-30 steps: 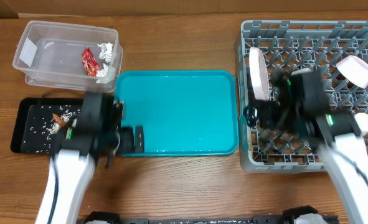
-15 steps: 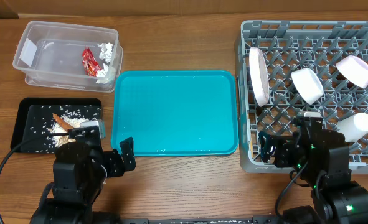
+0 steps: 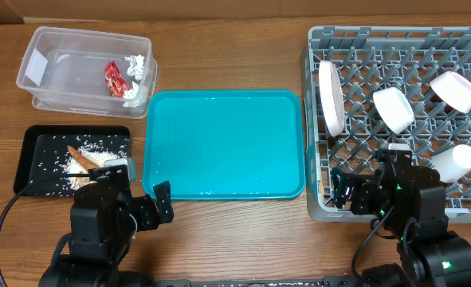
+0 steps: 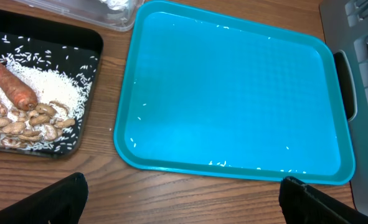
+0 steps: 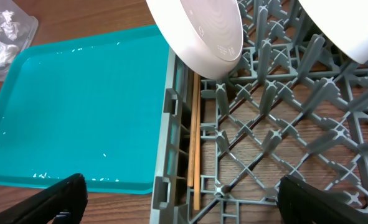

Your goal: Sort waste into correct bins and load items into the dishwasher

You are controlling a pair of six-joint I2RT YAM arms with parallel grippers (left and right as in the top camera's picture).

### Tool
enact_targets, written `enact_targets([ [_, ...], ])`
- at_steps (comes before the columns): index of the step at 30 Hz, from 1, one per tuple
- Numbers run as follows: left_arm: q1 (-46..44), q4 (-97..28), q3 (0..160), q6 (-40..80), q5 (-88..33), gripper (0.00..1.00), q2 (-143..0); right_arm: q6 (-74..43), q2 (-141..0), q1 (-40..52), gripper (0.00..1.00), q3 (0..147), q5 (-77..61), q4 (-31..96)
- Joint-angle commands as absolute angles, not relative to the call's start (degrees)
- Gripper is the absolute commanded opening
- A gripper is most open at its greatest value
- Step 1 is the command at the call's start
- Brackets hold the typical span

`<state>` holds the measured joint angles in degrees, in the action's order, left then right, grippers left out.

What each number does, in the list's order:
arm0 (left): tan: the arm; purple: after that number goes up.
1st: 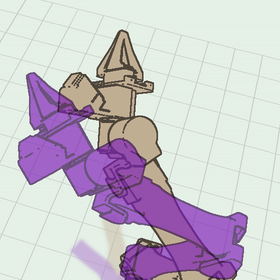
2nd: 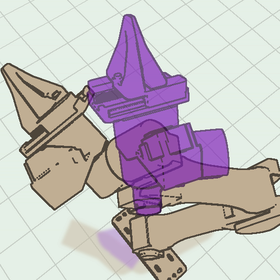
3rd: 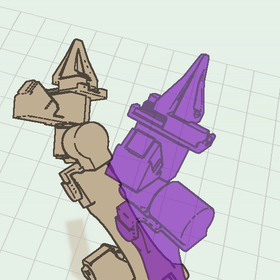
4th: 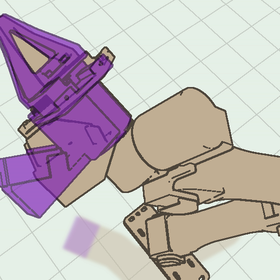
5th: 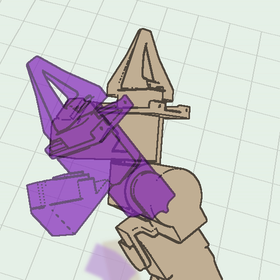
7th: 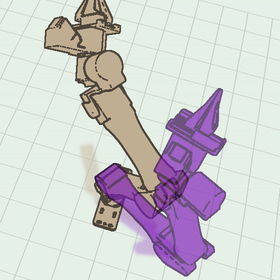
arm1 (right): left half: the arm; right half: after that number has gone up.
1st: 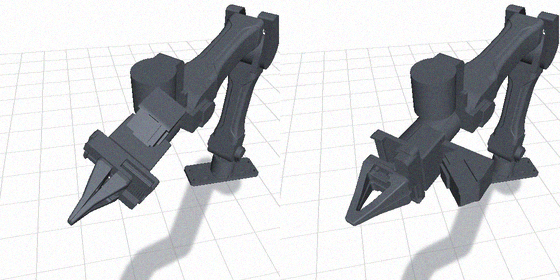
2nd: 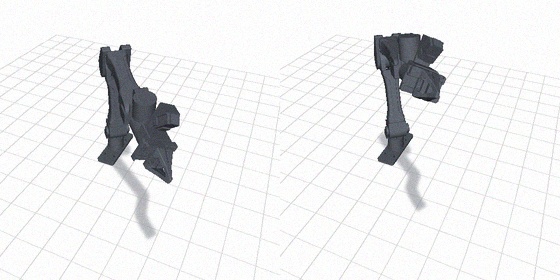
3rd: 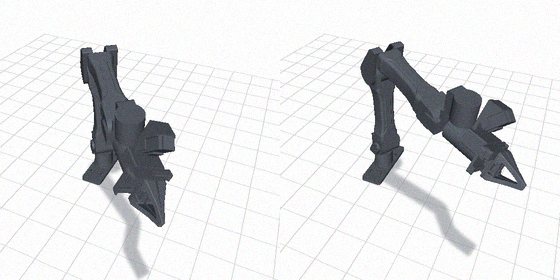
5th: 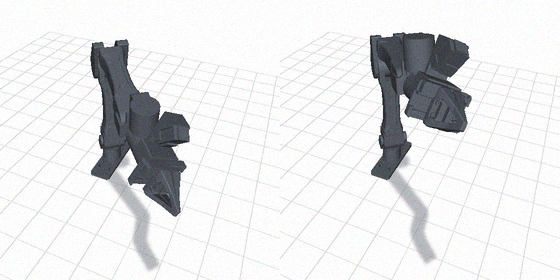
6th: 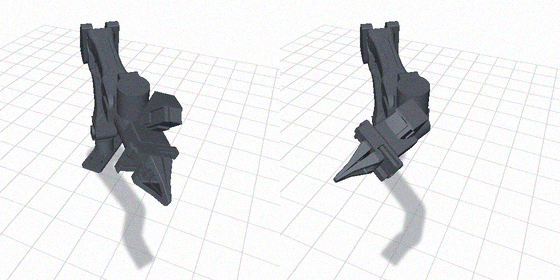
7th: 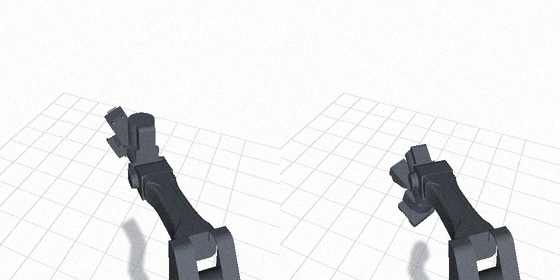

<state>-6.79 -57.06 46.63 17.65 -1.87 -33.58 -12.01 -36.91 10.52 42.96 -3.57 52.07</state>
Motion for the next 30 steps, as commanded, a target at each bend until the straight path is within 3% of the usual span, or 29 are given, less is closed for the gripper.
enact_targets([
  [1, -7.2, -57.0, 46.4, 18.0, -1.3, 1.00, -33.4, -12.4, -36.8, 10.4, 1.00, 42.7, -2.8, 51.8],
  [14, -7.2, -57.0, 46.4, 18.0, -1.3, 1.00, -33.4, -11.5, -31.4, 9.5, 1.00, 42.7, 0.0, 54.0],
  [19, -7.2, -57.0, 46.4, 18.0, -1.3, 1.00, -33.4, -6.0, -25.3, 9.5, 1.00, 42.6, 0.5, 53.4],
  [30, -7.2, -57.0, 46.4, 18.0, -1.3, 1.00, -33.4, -3.2, -8.1, 9.6, 1.00, 23.5, -2.4, 33.6],
])
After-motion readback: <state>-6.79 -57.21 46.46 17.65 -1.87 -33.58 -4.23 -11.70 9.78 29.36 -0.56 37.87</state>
